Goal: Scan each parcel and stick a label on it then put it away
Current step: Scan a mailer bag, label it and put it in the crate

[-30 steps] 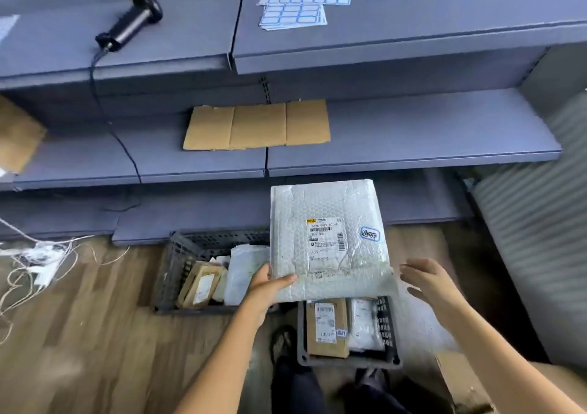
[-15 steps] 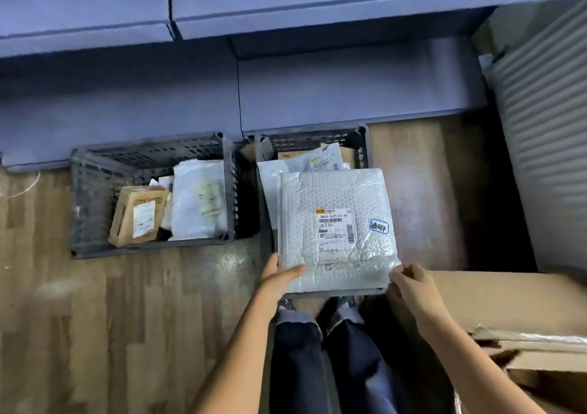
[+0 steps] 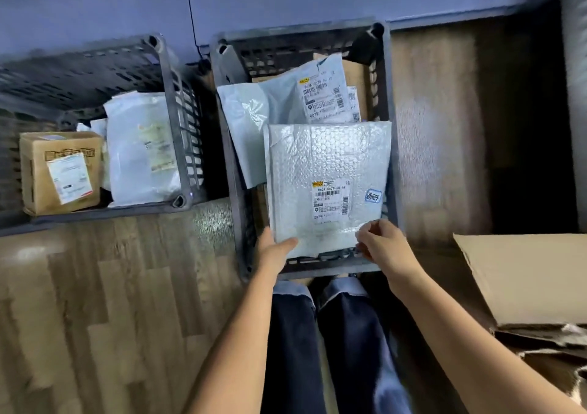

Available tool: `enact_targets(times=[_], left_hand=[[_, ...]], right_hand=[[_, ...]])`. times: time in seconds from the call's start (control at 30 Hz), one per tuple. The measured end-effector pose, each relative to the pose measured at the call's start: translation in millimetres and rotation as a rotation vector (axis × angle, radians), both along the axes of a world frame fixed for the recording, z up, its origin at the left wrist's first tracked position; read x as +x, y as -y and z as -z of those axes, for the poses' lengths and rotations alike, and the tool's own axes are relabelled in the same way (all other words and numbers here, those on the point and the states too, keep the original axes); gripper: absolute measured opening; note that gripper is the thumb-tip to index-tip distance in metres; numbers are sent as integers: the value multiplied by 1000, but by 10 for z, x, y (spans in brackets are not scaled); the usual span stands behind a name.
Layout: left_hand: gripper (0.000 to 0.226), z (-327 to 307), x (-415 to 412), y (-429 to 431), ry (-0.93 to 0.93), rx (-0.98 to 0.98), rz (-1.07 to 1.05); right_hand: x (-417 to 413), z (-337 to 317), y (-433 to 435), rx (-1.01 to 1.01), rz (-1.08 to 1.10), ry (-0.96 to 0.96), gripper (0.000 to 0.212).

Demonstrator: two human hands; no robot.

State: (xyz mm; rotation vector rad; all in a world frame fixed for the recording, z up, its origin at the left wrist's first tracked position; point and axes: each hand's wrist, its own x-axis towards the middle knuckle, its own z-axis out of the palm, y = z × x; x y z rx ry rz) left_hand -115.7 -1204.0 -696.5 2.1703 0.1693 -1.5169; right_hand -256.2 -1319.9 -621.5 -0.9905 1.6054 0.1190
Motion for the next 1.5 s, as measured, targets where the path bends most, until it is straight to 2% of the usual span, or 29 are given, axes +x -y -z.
enact_targets(times=[0.07,0.2,0.3,0.4,0.53,0.63,0.77,0.93,1.13,1.37,1.43,1.5], left_hand=[[29,130,-12,-46,39,57,81],[44,177,18,-46,74,91,193],[41,12,121,-50,130,82,267],[45,-292,328,-81,125,31,253],[35,-818,796,-170,167,4,231],[27,-1143,1300,-306,252,-20,121],[24,-1234,1910,-570,326,1,34],[21,-859,2658,-935,326,54,11],[31,-170,3495,-1081,304,46,102],[39,527,3909,-1037,246,95,149],[37,740,4006,-1075,234,131,121],[48,915,4067,-1070,137,160,40]], right_hand=[[79,71,-10,24,-6,12,12],[173,121,-1,37,-23,12,15],[229,31,-4,39,-28,6,15],[329,-184,-24,44,-53,-3,14],[667,-576,-60,53,-120,2,13],[1147,-854,-146,65,-173,50,16],[1808,-996,-320,100,-209,134,20],[2638,-726,-572,151,-167,184,20],[3453,-120,-947,170,-214,163,12],[3958,565,-1215,197,-222,98,12],[3985,712,-1263,214,-245,81,11],[3974,806,-1261,228,-251,80,10]])
